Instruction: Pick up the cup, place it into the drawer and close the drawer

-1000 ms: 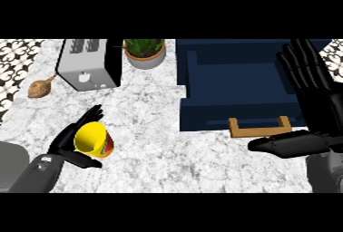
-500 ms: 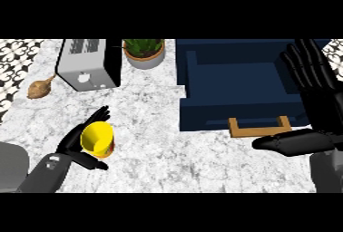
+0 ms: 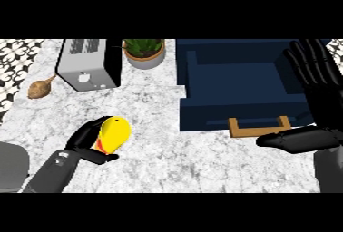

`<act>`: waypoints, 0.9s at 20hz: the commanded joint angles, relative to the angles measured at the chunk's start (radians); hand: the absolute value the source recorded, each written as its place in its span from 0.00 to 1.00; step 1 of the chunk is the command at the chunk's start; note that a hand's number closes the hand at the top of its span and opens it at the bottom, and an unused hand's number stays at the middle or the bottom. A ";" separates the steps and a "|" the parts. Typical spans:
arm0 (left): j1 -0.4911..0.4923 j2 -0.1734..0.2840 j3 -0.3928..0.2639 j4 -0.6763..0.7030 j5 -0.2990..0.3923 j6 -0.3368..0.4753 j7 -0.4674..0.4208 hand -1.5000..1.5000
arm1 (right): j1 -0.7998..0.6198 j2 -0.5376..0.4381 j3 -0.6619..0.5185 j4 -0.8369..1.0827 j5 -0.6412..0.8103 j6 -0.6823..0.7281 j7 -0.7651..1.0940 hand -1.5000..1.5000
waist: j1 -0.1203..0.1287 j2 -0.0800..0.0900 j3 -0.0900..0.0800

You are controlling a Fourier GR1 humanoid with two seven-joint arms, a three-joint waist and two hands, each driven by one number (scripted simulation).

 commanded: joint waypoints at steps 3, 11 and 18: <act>0.025 -0.035 0.005 -0.070 0.003 0.026 -0.263 1.00 | 0.014 0.005 0.008 -0.019 0.024 -0.016 0.007 0.00 | 0.010 -0.005 -0.002; -0.028 -0.055 0.091 -0.106 0.118 -0.024 -0.273 1.00 | 0.010 -0.004 -0.021 -0.002 -0.020 0.001 0.014 0.00 | 0.016 -0.007 0.000; -0.006 -0.138 0.298 -0.127 0.277 0.355 -0.237 1.00 | 0.035 -0.034 -0.046 -0.029 -0.031 0.022 0.017 0.00 | 0.026 -0.013 0.002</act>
